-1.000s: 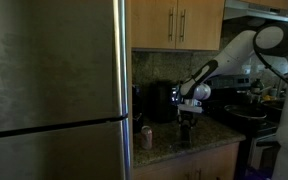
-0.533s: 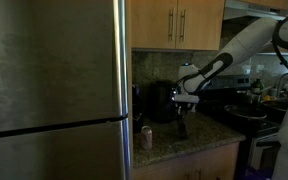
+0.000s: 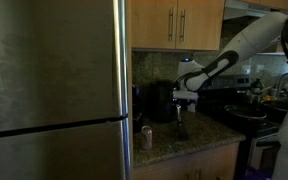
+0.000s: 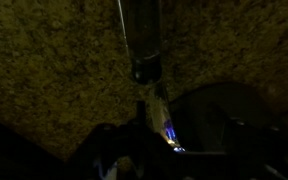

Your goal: Pick the bottle and put it upright

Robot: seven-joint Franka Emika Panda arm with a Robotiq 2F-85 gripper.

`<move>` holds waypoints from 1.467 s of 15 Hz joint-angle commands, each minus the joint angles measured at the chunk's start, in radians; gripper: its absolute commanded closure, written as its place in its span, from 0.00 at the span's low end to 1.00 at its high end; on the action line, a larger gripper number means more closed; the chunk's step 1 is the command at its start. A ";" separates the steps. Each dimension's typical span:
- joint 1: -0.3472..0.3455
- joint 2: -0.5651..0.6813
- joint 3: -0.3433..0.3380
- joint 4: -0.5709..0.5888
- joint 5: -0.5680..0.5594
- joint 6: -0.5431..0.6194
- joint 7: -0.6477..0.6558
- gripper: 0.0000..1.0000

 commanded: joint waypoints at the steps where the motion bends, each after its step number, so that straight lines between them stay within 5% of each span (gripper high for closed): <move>1: -0.028 0.040 0.001 0.019 0.081 -0.016 -0.065 0.04; 7: -0.069 0.156 -0.054 0.118 0.284 -0.113 -0.232 0.00; 9: -0.077 0.186 -0.068 0.161 0.269 -0.184 -0.226 0.00; 13: -0.065 0.153 -0.068 0.109 0.258 -0.119 -0.202 0.00; 18: -0.082 0.260 -0.074 0.162 0.429 -0.161 -0.382 0.00; 22: -0.070 0.327 -0.088 0.173 0.428 -0.131 -0.420 0.00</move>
